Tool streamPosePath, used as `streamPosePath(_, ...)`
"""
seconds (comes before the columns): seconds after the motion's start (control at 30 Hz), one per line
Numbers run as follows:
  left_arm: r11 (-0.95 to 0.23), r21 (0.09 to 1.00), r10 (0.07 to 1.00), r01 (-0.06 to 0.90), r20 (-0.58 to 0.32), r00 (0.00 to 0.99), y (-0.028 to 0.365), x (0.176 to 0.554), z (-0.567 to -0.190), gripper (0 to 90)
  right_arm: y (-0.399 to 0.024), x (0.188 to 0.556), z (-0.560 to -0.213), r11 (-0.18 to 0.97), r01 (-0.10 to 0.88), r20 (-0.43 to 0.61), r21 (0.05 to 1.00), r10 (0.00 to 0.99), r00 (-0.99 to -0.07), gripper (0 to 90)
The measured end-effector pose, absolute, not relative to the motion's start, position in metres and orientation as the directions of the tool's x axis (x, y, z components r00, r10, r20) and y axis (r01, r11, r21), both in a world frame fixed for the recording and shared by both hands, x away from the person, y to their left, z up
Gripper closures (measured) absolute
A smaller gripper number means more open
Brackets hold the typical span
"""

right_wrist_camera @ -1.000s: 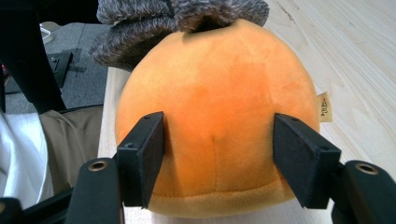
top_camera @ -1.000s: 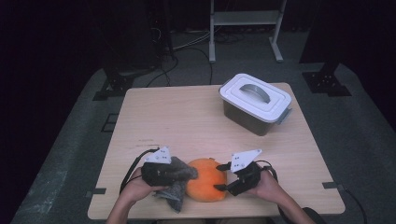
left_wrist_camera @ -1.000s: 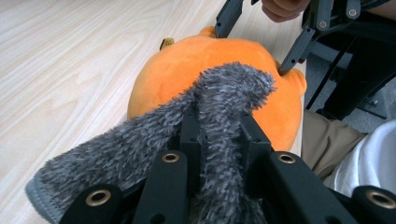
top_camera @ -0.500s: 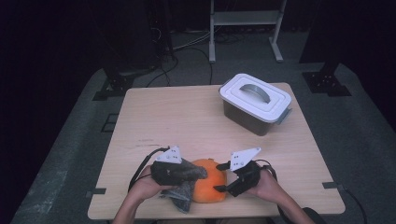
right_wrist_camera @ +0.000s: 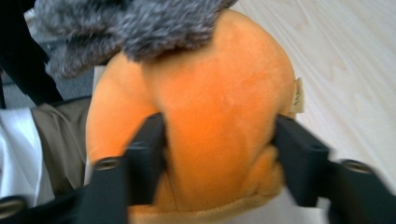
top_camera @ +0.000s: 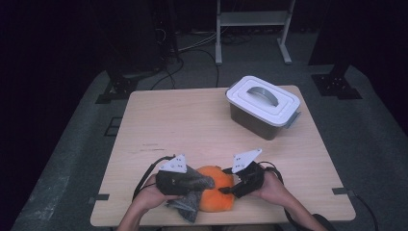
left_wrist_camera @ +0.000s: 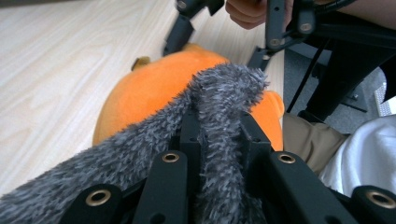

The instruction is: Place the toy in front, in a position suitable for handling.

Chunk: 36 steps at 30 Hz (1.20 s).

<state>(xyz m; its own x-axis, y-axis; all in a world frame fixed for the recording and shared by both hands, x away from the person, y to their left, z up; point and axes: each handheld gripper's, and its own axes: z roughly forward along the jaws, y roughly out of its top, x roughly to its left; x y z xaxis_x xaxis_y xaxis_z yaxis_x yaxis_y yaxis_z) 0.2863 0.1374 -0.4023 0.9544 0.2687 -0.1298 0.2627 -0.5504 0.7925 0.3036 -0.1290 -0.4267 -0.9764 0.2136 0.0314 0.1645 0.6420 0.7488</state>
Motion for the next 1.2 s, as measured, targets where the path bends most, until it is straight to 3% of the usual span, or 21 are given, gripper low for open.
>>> streamPosePath(0.07, -0.55, 0.795, 0.281, 0.254, -0.111, 0.953, 0.136, 0.289, -0.395, 75.8, -0.13, 0.307, -0.422, 0.65, 0.147, 0.015, 0.746, 0.204, -0.979, 49.9)
streamPosePath(0.2, -0.55, 0.802, 0.297, 0.233, -0.074, 0.952, 0.137, 0.296, -0.381, 75.7, -0.13, 0.316, -0.413, 0.646, 0.113, -0.023, 0.755, 0.199, -0.98, 50.8)
streamPosePath(0.47, -0.53, 0.806, 0.297, 0.264, -0.115, 0.948, 0.137, 0.306, -0.389, 75.7, -0.126, 0.307, -0.411, 0.666, 0.003, -0.125, 0.746, 0.144, -0.982, 50.7)
streamPosePath(0.6, -0.53, 0.8, 0.299, 0.282, -0.135, 0.945, 0.142, 0.303, -0.397, 75.7, -0.132, 0.307, -0.416, 0.642, 0.039, -0.082, 0.766, 0.159, -0.984, 45.9)
streamPosePath(0.73, -0.534, 0.793, 0.294, 0.293, -0.15, 0.944, 0.147, 0.297, -0.405, 75.7, -0.136, 0.308, -0.417, 0.608, 0.128, 0.001, 0.784, 0.205, -0.979, 29.4)
streamPosePath(0.97, -0.521, 0.799, 0.273, 0.299, -0.176, 0.946, 0.153, 0.287, -0.411, 75.6, -0.137, 0.308, -0.424, 0.595, 0.23, 0.11, 0.771, 0.231, -0.967, 23.4)
streamPosePath(1.03, -0.518, 0.803, 0.275, 0.294, -0.17, 0.946, 0.151, 0.286, -0.41, 75.6, -0.132, 0.309, -0.428, 0.597, 0.248, 0.125, 0.763, 0.241, -0.962, 26.6)
streamPosePath(1.13, -0.519, 0.816, 0.277, 0.254, -0.12, 0.953, 0.149, 0.288, -0.4, 75.7, -0.131, 0.308, -0.426, 0.609, 0.208, 0.084, 0.765, 0.225, -0.971, 41.2)
streamPosePath(1.2, -0.518, 0.825, 0.269, 0.226, -0.093, 0.959, 0.144, 0.29, -0.389, 75.8, -0.134, 0.308, -0.424, 0.602, 0.192, 0.071, 0.775, 0.218, -0.973, 46.1)
